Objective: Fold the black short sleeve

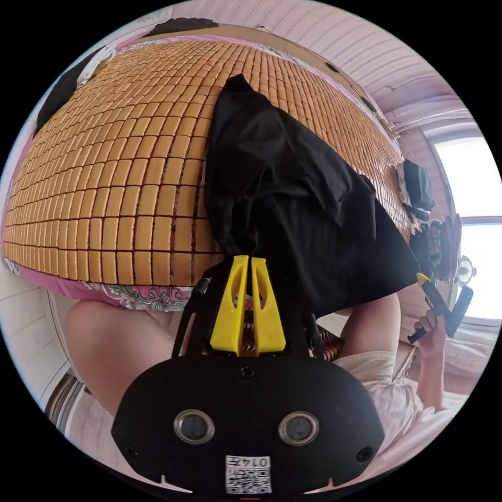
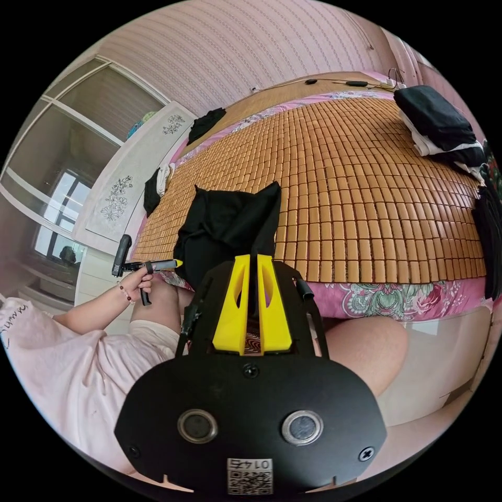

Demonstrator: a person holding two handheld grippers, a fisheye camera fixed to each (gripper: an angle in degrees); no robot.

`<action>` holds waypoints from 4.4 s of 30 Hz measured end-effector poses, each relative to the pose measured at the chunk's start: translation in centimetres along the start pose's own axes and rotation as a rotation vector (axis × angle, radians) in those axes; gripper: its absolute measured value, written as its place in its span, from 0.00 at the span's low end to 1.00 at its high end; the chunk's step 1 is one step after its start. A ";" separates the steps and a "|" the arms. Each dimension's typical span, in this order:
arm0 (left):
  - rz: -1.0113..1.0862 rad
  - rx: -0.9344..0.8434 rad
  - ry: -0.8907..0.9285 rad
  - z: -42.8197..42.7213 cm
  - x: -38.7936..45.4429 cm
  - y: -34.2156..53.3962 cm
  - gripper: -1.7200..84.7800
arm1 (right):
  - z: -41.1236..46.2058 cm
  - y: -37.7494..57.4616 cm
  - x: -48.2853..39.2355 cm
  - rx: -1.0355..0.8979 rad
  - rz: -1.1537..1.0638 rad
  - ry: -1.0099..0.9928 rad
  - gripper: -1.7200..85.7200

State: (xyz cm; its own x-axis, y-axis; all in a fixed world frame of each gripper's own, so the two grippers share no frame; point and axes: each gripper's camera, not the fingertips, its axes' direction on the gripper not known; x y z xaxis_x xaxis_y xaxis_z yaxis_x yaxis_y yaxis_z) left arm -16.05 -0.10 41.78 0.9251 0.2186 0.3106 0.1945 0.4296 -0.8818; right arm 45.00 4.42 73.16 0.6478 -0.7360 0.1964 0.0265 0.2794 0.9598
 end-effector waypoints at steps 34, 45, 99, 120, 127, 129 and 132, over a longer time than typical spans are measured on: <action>0.385 0.039 -0.237 0.4 3.1 -1.4 0.12 | -1.8 0.1 5.3 -0.088 0.185 0.288 0.03; 0.309 0.353 0.233 -10.2 -4.5 8.5 0.02 | -10.4 0.4 2.7 0.231 0.042 0.128 0.03; 0.225 0.429 0.217 -15.6 -12.6 6.1 0.02 | -8.8 -17.4 0.6 0.196 -0.052 0.036 0.03; 0.078 -0.028 0.156 -3.2 -14.1 3.6 0.03 | 3.0 -18.7 -0.3 -0.291 0.039 0.084 0.03; 0.076 -0.101 0.140 -2.1 -13.5 3.1 0.06 | 5.6 -20.9 -3.2 -0.423 -0.012 0.164 0.02; 0.073 -0.078 0.129 -2.5 -13.4 3.2 0.07 | 6.1 -21.5 -3.7 -0.457 -0.020 0.227 0.02; 0.073 -0.046 0.100 -3.4 -13.4 3.3 0.09 | 6.5 -22.9 -5.1 -0.465 -0.066 0.277 0.02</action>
State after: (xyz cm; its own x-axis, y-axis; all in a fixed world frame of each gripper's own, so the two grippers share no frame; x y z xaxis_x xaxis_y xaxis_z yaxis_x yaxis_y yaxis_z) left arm -26.68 -4.59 33.50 0.9647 0.1589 0.2100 0.1378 0.3750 -0.9167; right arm 36.18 -2.21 51.52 0.8079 -0.5891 0.0182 0.3674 0.5276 0.7659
